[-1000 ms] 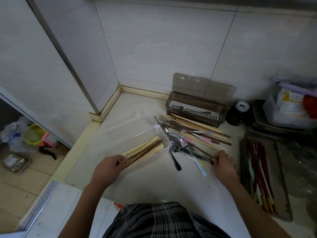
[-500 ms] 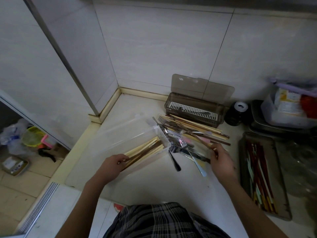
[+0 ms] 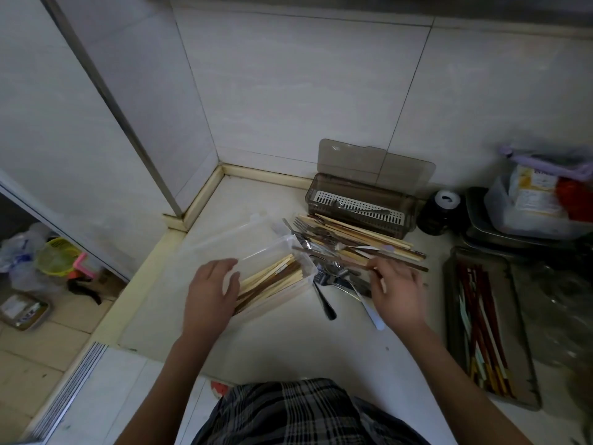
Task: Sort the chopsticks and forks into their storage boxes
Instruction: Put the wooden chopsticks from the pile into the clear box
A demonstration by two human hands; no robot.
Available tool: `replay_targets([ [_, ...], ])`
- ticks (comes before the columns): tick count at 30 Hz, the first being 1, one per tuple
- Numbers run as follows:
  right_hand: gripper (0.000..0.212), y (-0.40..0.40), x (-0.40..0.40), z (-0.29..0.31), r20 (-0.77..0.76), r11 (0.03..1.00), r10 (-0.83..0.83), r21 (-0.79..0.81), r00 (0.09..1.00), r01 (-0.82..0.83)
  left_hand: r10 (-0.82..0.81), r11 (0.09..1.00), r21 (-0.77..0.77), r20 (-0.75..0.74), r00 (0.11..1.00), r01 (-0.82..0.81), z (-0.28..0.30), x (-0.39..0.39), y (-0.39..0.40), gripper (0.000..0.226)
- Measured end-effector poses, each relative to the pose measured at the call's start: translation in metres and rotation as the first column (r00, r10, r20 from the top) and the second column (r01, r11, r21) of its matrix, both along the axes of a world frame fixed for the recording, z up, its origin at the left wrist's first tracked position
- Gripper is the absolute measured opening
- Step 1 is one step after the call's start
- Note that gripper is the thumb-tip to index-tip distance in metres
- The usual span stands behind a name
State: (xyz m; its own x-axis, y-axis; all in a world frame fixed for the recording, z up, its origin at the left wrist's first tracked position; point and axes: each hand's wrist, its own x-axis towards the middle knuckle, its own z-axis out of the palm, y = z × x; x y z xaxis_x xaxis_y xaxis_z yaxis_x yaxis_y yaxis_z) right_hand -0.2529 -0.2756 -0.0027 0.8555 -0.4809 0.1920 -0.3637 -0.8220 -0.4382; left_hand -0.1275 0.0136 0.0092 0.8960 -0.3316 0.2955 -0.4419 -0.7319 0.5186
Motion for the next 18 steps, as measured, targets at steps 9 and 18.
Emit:
replay_targets([
  [9,0.025,0.046,0.025,0.022,-0.063,0.913,0.396,-0.081,0.916,-0.400,-0.367,0.901,0.270,0.058,0.929,0.339,0.011,-0.021,-0.048,0.034],
  [18,0.016,0.001,0.015,0.000,-0.001,0.990,0.138,-0.020,0.990,-0.138,-0.291,0.942,0.161,-0.051,0.955,0.295,0.001,-0.015,-0.019,0.029],
])
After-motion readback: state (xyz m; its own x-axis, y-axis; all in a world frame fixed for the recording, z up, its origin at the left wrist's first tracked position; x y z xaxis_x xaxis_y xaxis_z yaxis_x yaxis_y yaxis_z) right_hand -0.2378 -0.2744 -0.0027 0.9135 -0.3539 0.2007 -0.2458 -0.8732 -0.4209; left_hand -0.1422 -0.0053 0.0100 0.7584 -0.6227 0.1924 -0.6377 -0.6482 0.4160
